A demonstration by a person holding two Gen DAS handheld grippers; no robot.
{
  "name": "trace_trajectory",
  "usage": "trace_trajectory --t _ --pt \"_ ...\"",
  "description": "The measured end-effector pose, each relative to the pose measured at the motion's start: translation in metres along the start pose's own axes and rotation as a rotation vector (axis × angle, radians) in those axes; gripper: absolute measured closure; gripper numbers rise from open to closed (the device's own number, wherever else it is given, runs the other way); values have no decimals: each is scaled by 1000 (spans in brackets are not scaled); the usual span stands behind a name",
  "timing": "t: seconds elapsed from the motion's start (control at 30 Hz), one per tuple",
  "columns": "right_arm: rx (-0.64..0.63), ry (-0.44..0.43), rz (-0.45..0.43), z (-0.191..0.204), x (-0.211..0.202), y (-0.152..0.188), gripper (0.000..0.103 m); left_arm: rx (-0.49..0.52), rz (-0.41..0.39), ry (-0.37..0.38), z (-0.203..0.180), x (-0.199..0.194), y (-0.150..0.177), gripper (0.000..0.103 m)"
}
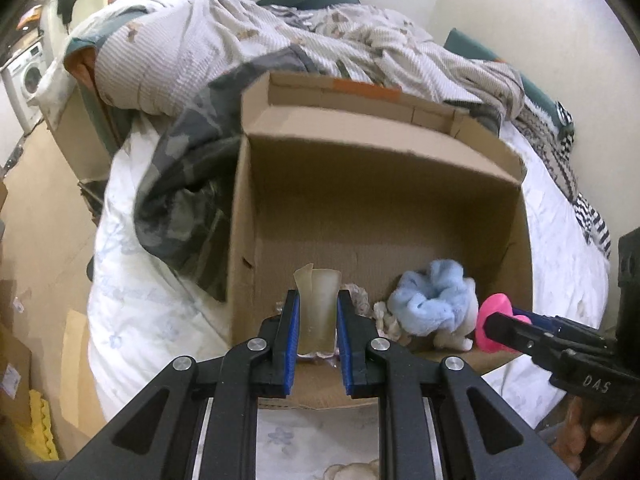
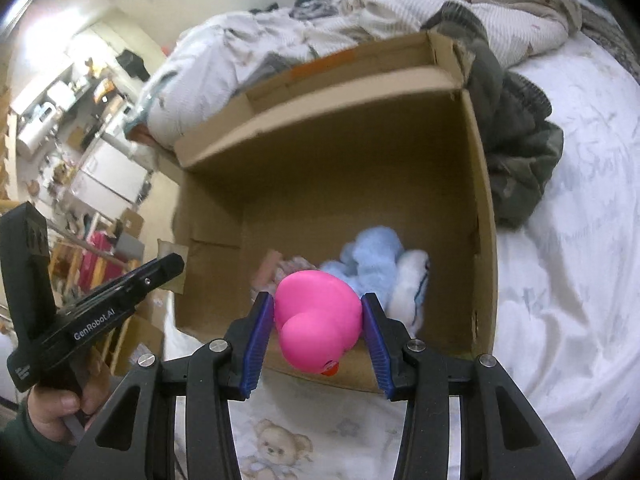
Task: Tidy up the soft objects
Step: 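Carry the cup with the left tool while the right tool carries the pink duck into the box, then open the left tool releasing the cup while the right tool releases the duck in the box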
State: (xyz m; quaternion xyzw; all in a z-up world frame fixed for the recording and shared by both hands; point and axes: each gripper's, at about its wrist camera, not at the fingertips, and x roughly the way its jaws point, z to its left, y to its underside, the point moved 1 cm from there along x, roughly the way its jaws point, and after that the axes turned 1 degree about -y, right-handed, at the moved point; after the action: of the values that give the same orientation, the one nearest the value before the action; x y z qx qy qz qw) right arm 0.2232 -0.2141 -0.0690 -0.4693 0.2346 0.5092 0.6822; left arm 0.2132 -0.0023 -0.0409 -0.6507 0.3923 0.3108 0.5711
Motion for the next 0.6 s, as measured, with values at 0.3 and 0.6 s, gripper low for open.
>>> trace_trajectory --t 0.3,0.6 --pt "-16 56 123 -1 39 1 56 -4 36 11 -3 20 2 87" --pt "-7 86 168 -5 53 5 56 -9 52 -4 -4 26 4 87"
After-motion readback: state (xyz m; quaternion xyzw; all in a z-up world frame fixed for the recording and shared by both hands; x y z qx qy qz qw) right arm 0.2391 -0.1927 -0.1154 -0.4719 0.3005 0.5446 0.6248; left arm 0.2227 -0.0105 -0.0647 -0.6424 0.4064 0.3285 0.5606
